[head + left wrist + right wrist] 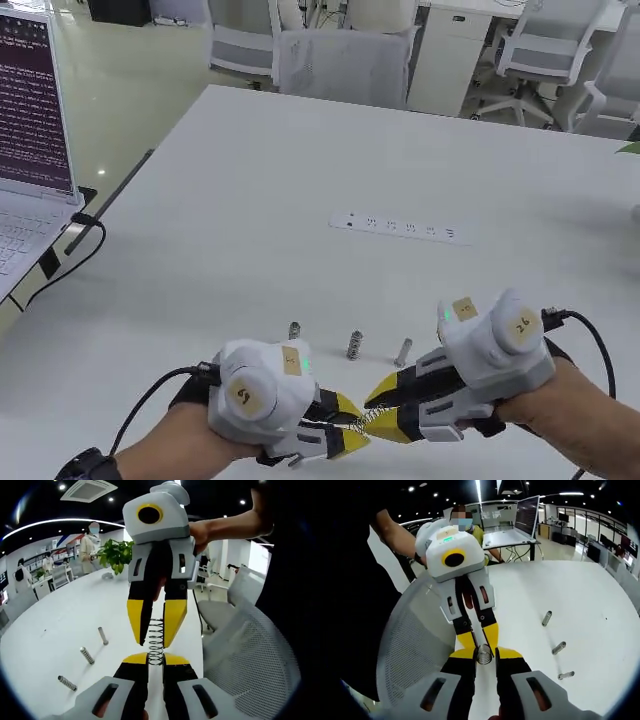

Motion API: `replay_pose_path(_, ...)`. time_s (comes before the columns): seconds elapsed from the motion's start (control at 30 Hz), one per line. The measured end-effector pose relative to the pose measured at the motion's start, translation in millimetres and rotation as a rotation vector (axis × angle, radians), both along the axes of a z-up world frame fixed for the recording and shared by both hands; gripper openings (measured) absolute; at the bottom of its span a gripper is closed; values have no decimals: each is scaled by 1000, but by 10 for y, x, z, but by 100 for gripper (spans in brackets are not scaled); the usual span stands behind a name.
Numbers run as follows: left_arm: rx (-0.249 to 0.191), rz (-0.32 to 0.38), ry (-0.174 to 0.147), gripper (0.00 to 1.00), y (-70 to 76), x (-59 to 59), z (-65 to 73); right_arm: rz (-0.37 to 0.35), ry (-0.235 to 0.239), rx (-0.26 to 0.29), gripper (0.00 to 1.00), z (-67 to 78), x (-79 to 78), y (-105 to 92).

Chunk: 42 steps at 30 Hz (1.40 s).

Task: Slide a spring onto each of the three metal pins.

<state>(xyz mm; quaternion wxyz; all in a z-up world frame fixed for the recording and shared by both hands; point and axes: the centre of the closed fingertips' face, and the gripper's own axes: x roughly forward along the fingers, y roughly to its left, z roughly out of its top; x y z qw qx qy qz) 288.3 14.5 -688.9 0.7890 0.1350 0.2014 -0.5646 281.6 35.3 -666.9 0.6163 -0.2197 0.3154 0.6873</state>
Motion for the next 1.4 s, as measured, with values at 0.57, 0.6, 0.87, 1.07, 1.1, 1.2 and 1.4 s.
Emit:
replay_pose_path(0.57, -57, 9, -9, 2, -91, 31, 134, 147, -41, -109, 9, 37, -33, -68)
replay_pose_path(0.6, -59, 8, -8, 2, -96, 28, 135, 155, -43, -115, 9, 30, -38, -75)
replay_pose_path(0.87, -65, 13, -3, 2, -112, 33, 142, 187, -61, -149, 9, 6, -34, -84)
replay_pose_path(1.07, -70, 19, 4, 2, -115, 46, 123, 197, -67, -164, 8, -15, -20, -88)
replay_pose_path(1.1, -69, 19, 5, 2, -117, 45, 113, 198, -66, -167, 8, -23, -24, -90)
replay_pose_path(1.2, -64, 21, 16, 2, -128, 29, 75, 199, -71, -186, 8, -71, -42, -93)
replay_pose_path(1.4, -59, 24, 23, 2, -123, 9, 28, 184, -76, -188, 8, -112, -59, -102)
